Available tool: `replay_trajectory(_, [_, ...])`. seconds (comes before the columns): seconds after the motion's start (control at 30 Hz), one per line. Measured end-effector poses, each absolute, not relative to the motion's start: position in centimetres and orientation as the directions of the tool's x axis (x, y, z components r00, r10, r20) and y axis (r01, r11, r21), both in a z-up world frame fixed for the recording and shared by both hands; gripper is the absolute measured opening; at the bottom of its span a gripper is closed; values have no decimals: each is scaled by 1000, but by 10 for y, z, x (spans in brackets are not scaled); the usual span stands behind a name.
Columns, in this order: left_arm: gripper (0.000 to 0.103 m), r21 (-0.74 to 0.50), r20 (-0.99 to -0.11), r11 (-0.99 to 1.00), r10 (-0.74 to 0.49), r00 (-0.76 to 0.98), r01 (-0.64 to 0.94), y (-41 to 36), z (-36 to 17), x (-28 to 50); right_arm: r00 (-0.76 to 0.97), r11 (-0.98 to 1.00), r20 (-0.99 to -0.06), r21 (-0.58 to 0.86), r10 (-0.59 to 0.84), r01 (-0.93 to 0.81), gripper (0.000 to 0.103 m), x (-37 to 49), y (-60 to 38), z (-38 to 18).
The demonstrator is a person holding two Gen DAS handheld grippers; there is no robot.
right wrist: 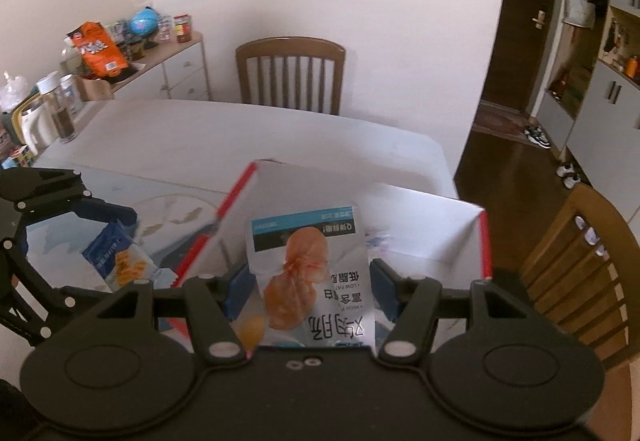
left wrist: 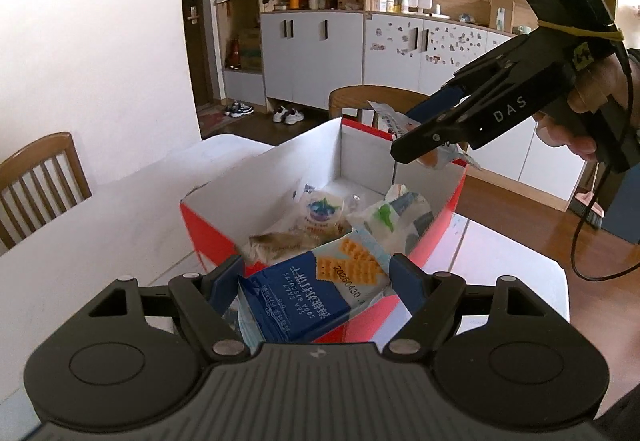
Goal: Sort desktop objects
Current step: 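Carry the blue cracker packet and white sausage packet over the shoebox with both tools, then open the right tool to drop the sausage packet while the left tool releases the cracker packet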
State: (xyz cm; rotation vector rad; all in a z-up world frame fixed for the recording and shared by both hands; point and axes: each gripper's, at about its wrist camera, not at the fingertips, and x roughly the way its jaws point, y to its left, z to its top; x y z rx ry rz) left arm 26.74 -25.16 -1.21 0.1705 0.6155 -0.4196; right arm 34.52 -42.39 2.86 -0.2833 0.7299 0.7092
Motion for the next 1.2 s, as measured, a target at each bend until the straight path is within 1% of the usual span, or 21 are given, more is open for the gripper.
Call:
replay_trajectory(0.47, [79, 122, -633, 916, -225, 740, 382, -292, -23, 340, 546, 757, -712, -30, 442, -652, 62, 392, -438, 12])
replay_trajectory(0.83, [79, 163, -664, 931, -140, 734, 325, -310, -45, 387, 519, 770, -756, -32, 399, -638, 63, 434, -435, -22])
replay_trajectory(0.97, [79, 195, -669, 932, -100, 736, 305, -316, -53, 399, 498, 766, -775, -28, 389, -643, 63, 446, -429, -33])
replay_trajectory(1.2, [79, 182, -710, 941, -74, 700, 285, -317, -66, 414, 465, 751, -802, -32, 375, -660, 63, 456, -421, -50])
